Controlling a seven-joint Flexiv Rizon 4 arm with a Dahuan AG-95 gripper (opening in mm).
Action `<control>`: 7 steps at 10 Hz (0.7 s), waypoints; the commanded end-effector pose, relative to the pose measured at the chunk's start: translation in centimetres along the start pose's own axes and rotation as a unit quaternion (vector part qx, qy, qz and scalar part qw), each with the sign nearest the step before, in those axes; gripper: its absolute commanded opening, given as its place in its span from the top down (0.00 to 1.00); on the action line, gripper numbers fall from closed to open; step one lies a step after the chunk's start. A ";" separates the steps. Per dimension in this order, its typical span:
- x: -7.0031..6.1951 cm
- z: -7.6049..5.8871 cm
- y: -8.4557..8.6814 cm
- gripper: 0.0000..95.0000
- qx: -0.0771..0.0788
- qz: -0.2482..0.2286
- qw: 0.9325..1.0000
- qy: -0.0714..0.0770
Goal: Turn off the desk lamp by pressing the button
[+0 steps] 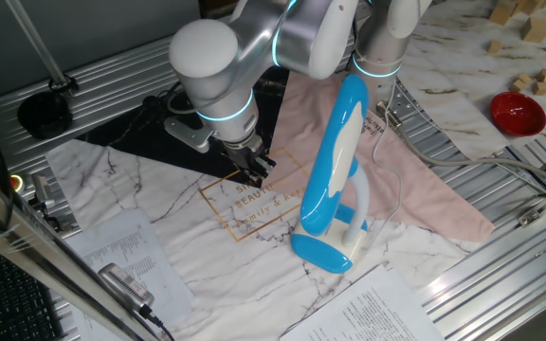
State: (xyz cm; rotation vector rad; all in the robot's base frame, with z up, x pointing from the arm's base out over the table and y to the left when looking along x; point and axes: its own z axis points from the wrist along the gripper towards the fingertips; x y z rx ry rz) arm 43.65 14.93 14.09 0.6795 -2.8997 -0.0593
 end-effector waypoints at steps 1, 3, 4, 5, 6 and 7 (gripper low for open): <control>0.0 0.0 0.0 1.00 0.000 0.005 1.000 0.002; 0.0 0.0 0.0 1.00 0.000 0.008 1.000 0.001; 0.0 0.0 0.0 1.00 0.000 0.013 1.000 0.001; 0.0 0.0 0.0 1.00 0.000 0.016 1.000 0.001; 0.0 0.0 0.0 1.00 0.000 0.018 1.000 0.001; 0.0 0.0 0.0 1.00 0.000 0.021 1.000 0.001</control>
